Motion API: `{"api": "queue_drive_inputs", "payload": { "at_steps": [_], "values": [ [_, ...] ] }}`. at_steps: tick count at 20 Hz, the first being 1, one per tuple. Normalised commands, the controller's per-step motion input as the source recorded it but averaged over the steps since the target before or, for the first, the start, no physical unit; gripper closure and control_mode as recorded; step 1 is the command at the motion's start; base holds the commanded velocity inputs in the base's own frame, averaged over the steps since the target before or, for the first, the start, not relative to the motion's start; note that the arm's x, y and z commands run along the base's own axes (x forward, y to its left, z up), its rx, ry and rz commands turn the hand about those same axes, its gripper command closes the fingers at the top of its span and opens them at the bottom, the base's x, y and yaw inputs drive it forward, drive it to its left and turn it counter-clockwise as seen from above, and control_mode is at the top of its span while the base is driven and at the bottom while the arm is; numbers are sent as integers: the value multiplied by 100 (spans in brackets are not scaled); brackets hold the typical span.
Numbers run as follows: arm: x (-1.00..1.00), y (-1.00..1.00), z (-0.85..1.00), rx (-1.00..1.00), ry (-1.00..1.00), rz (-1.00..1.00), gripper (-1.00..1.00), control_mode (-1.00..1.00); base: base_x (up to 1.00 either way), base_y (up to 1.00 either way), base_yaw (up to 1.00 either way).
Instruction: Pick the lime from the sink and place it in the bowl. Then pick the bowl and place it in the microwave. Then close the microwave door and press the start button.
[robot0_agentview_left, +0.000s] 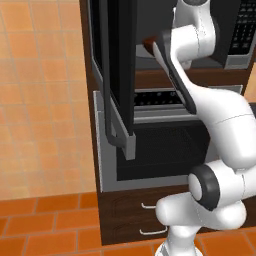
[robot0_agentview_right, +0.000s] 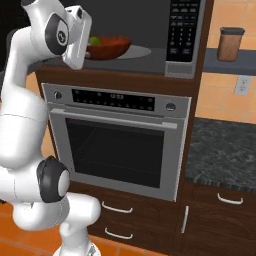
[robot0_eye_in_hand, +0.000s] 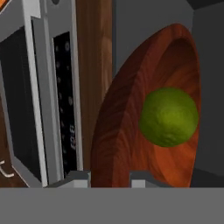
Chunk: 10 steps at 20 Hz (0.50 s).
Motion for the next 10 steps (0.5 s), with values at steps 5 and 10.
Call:
{"api": "queue_drive_inputs", "payload": {
  "at_steps": [5, 10],
  "values": [
    [96, -16, -17, -1, 4, 9, 100, -100, 0, 0, 0],
    [59, -17, -14, 0, 0, 9, 100, -100, 0, 0, 0]
  ]
}}
